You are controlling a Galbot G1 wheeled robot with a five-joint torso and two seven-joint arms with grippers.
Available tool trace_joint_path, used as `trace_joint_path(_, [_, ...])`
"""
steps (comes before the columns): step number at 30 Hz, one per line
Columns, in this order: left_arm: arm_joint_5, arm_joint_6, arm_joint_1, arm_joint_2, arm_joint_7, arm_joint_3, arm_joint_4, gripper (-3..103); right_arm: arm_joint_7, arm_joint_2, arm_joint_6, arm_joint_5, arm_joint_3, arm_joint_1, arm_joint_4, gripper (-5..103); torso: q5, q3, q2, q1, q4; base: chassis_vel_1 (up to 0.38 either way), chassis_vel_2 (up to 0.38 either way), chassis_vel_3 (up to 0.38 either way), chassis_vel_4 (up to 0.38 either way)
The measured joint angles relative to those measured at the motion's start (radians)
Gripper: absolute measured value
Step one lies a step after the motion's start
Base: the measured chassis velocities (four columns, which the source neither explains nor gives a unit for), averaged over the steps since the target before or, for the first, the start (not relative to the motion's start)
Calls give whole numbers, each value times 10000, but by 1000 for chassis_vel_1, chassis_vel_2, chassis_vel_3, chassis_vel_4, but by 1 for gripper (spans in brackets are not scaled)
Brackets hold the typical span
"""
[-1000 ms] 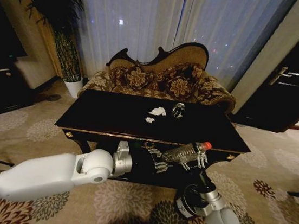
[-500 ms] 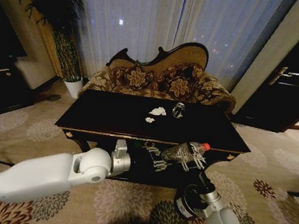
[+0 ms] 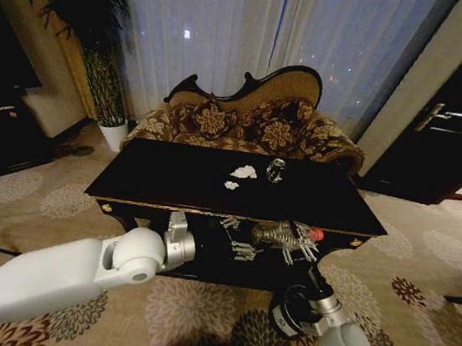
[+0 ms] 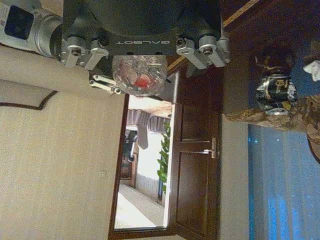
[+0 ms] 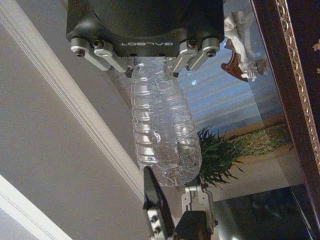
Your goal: Move to the front of the table and place the trash on the table into the trash bin.
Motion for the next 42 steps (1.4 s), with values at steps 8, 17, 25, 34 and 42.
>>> trace_joint_path(8, [80, -3, 798, 203, -230, -1263, -279, 100, -6, 11, 0, 20, 114, -81, -8, 25, -2, 0, 0, 0, 0, 0, 0, 0, 0])
trace_joint_path(17, [-281, -126, 1807, 880, -194, -3754, -535, 100, -6, -78, -111, 400, 35, -29, -240, 25, 1, 0, -1, 0, -1, 0, 0, 0, 0])
trace_joint_path(25, [48, -502, 4256, 1689, 127, -6721, -339, 100, 21, -172, -266, 823, -30, -81, -421, 25, -3, 0, 0, -1, 2, 0, 0, 0, 0])
trace_joint_path(34, [359, -1031, 6365, 1688, 202, -9553, 106, 100, 30, -636, -865, 2427, -88, -186, -418, 25, -2, 0, -1, 1, 1, 0, 0, 0, 0])
trace_joint_path(42, [478, -1608, 7747, 965, 142, -11828, 1267, 100, -26, -1065, -1551, 4442, 35, -614, -481, 25, -1, 0, 0, 0, -1, 0, 0, 0, 0])
